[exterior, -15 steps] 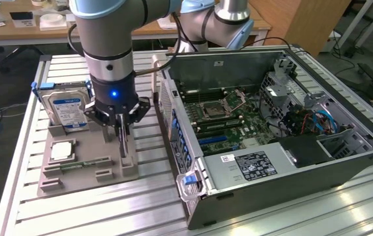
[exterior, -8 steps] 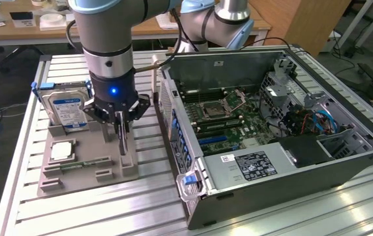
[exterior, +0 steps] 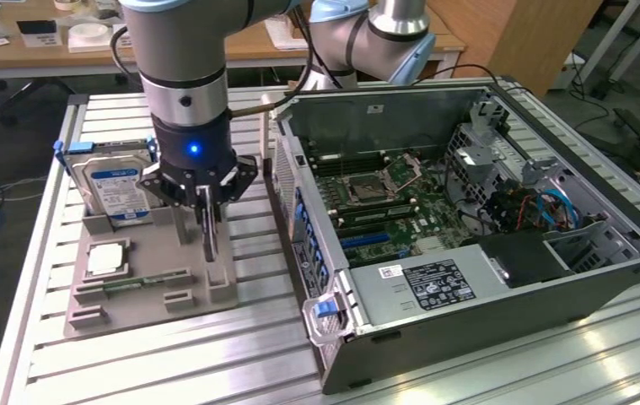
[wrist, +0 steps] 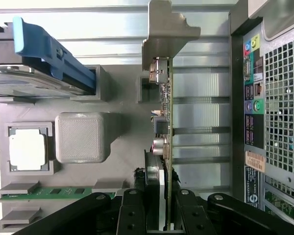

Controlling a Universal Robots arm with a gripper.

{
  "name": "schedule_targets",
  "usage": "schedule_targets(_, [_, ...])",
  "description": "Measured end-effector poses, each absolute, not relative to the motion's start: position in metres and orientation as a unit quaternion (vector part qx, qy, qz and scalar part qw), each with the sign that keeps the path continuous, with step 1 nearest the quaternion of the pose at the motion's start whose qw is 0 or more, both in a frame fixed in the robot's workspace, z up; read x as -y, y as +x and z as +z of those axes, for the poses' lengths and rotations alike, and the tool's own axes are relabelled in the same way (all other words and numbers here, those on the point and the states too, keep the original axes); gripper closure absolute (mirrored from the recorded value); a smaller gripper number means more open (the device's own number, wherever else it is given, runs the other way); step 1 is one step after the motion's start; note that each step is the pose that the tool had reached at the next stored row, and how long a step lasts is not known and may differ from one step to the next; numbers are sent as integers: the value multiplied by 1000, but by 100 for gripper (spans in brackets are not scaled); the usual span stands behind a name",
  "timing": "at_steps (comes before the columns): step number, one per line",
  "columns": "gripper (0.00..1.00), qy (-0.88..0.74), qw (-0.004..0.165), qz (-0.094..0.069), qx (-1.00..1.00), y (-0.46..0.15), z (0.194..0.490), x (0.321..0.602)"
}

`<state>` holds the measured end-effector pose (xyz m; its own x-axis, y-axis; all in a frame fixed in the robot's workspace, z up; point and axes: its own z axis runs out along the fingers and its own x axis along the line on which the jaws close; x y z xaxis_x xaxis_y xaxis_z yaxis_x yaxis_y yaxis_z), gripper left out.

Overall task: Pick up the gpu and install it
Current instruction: 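Pick up the gpu and move the gpu toward the slot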

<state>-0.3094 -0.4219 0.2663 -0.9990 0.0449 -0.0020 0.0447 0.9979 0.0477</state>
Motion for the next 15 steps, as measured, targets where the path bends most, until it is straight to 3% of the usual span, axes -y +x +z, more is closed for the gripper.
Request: schedule_targets(15, [72, 22, 2, 25, -999, -309, 286, 422])
